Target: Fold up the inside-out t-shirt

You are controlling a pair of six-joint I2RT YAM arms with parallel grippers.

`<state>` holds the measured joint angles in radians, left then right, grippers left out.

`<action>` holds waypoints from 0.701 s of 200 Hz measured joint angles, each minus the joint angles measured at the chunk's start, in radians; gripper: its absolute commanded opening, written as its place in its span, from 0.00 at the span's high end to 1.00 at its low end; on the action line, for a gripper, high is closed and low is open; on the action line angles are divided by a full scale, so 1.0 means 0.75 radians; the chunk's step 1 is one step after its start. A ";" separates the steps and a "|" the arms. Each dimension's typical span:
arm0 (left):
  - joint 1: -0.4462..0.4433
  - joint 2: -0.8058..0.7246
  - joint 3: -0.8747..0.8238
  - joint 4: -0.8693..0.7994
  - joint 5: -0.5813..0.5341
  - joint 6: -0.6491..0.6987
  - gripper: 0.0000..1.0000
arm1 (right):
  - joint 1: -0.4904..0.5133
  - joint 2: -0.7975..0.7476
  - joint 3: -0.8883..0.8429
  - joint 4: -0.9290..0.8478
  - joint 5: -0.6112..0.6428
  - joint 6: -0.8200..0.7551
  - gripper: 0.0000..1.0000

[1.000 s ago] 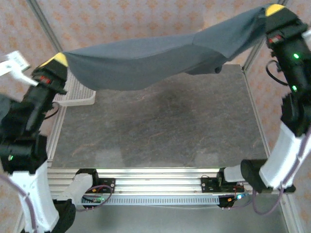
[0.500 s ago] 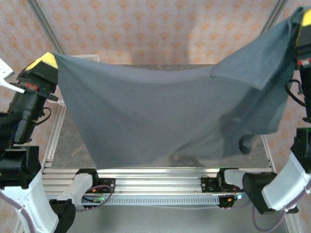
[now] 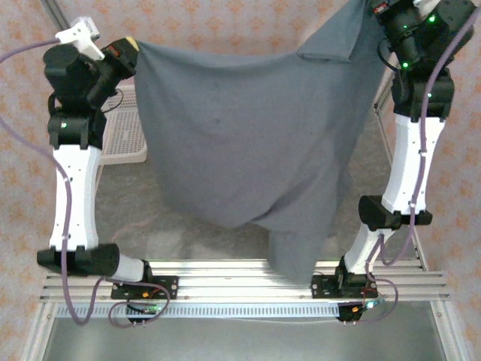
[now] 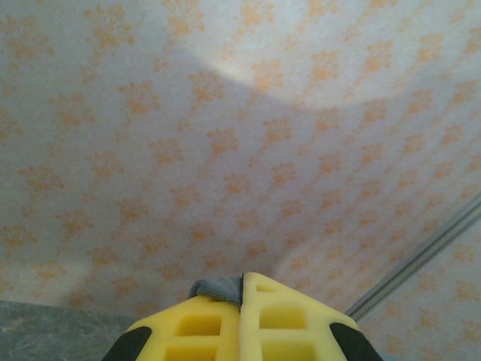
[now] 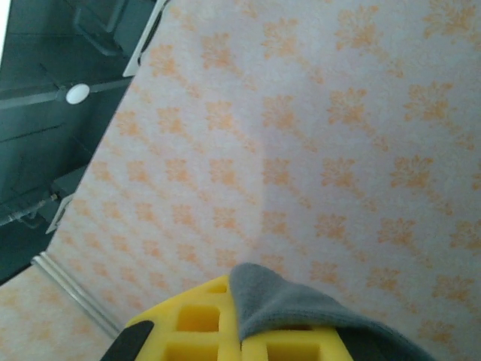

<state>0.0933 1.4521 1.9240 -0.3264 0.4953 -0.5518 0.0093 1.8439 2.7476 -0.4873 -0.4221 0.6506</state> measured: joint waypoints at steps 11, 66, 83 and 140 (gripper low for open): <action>0.000 0.067 0.083 0.004 0.009 0.000 1.00 | 0.000 0.021 0.000 0.043 0.011 -0.002 1.00; 0.000 -0.017 0.196 0.091 0.041 0.005 1.00 | 0.000 -0.045 0.035 0.166 0.025 -0.002 1.00; -0.003 -0.165 -0.045 0.203 0.064 0.004 1.00 | 0.000 -0.119 -0.033 0.116 -0.018 -0.002 1.00; -0.145 -0.264 -1.121 0.584 0.047 0.013 1.00 | 0.008 -0.562 -1.514 0.332 -0.302 0.003 1.00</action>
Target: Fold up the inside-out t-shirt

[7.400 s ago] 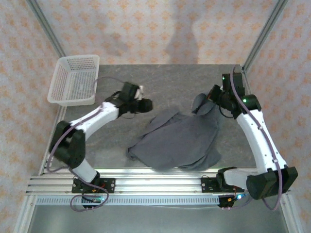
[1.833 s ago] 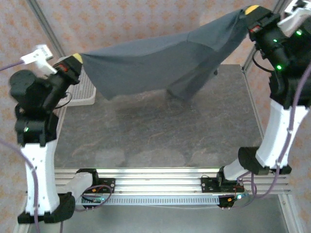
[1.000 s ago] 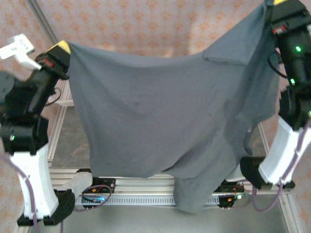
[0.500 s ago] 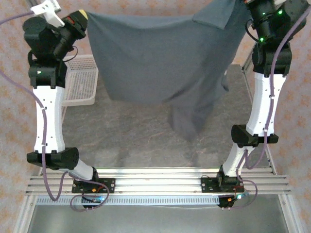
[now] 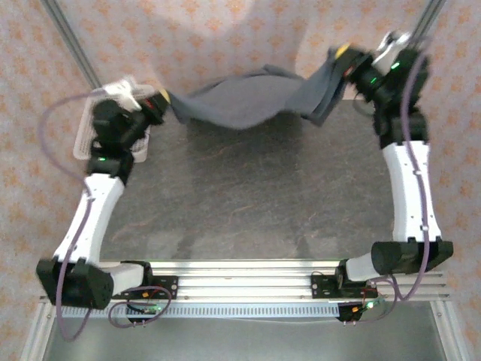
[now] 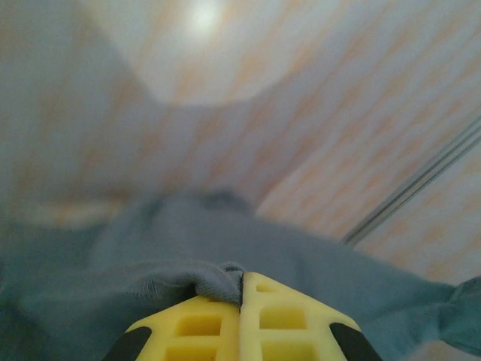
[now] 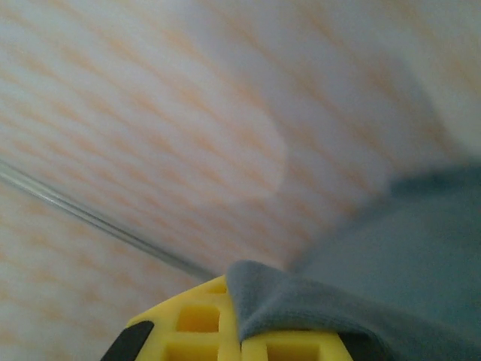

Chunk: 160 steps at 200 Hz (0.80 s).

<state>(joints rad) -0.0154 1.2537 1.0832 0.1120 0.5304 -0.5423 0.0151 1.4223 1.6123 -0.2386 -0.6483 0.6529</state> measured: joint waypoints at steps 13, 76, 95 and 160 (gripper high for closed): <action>-0.016 0.116 -0.221 0.089 0.006 -0.050 1.00 | 0.005 0.034 -0.343 0.043 -0.005 -0.006 1.00; -0.127 0.325 -0.511 0.293 -0.026 -0.169 1.00 | 0.005 0.137 -0.844 0.071 0.017 -0.059 1.00; -0.128 0.325 -0.529 0.341 -0.057 -0.185 1.00 | 0.005 0.082 -0.876 0.093 0.072 -0.043 1.00; -0.128 -0.169 -0.793 0.108 -0.215 -0.154 1.00 | 0.005 -0.533 -1.046 -0.235 0.474 0.094 1.00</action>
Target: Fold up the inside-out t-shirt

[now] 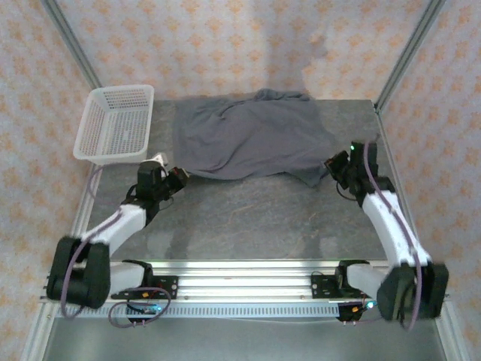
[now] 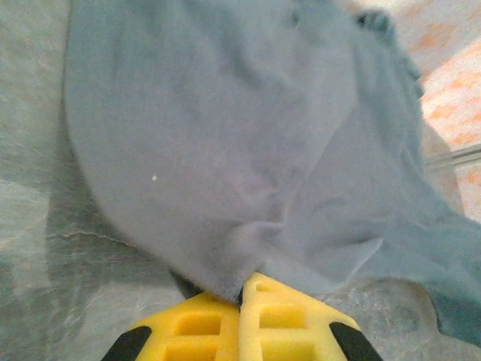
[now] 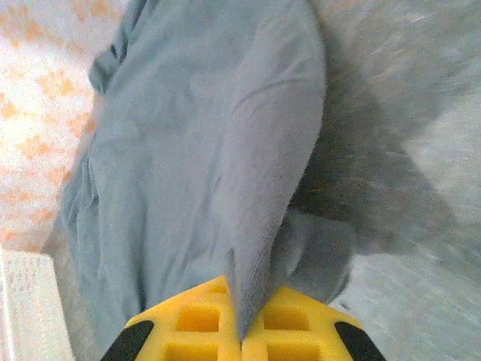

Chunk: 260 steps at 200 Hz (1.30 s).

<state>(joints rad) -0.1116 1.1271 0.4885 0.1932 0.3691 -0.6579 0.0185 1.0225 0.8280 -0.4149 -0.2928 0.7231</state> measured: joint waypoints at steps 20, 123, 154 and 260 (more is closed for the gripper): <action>0.000 -0.250 -0.051 -0.096 -0.050 0.020 1.00 | 0.000 -0.230 -0.105 -0.111 0.107 0.045 1.00; -0.017 -1.292 -0.301 -0.623 -0.132 -0.032 0.52 | 0.000 -0.949 -0.231 -0.605 0.276 0.234 0.67; -0.017 -1.225 -0.251 -0.528 -0.191 -0.035 0.60 | -0.001 -0.936 -0.144 -0.356 0.227 0.127 0.64; -0.084 0.956 1.091 -0.548 -0.430 0.014 1.00 | 0.055 1.097 0.761 -0.064 -0.045 -0.274 1.00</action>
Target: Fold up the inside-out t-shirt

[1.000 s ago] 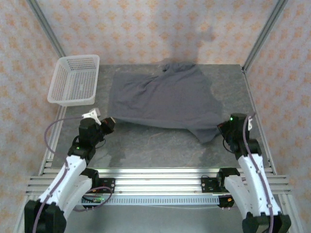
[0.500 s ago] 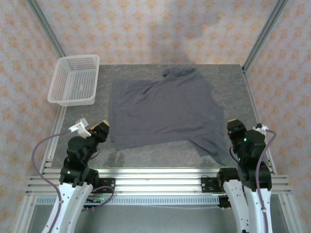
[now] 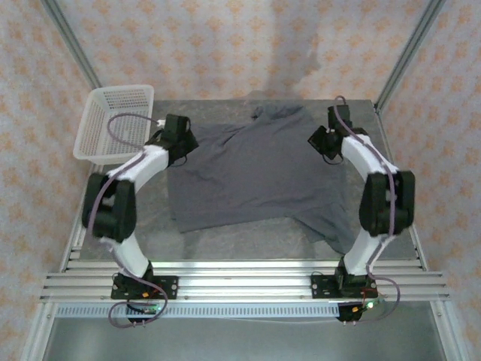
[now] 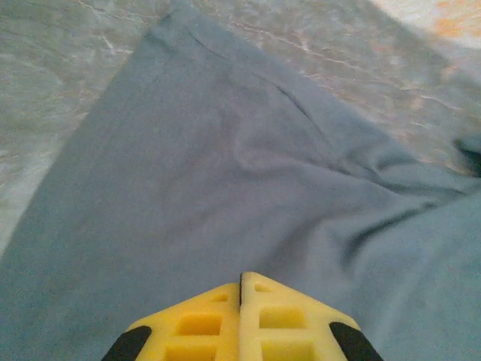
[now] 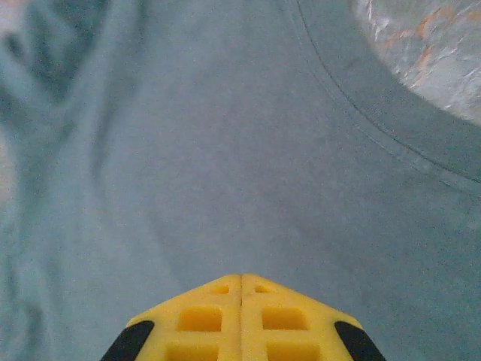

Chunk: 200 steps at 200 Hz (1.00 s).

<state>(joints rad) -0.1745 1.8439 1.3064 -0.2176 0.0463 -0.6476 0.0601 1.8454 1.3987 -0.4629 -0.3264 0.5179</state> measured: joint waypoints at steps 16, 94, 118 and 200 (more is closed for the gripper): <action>0.021 0.229 0.190 -0.021 -0.006 -0.017 1.00 | -0.006 0.148 0.087 0.002 -0.010 0.001 1.00; 0.140 0.896 1.008 -0.139 0.029 -0.100 1.00 | -0.047 0.408 0.264 0.013 -0.004 0.134 1.00; 0.153 1.056 1.285 -0.210 0.043 -0.132 1.00 | -0.052 0.410 0.246 0.049 -0.005 0.212 1.00; 0.200 1.277 1.665 -0.245 0.248 -0.201 0.95 | -0.059 0.442 0.227 0.199 -0.101 0.372 0.96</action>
<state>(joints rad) -0.0246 2.8017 2.5553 -0.4011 0.2325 -0.7982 0.0158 2.1769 1.5692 -0.3138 -0.4019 0.7971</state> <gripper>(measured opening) 0.039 0.040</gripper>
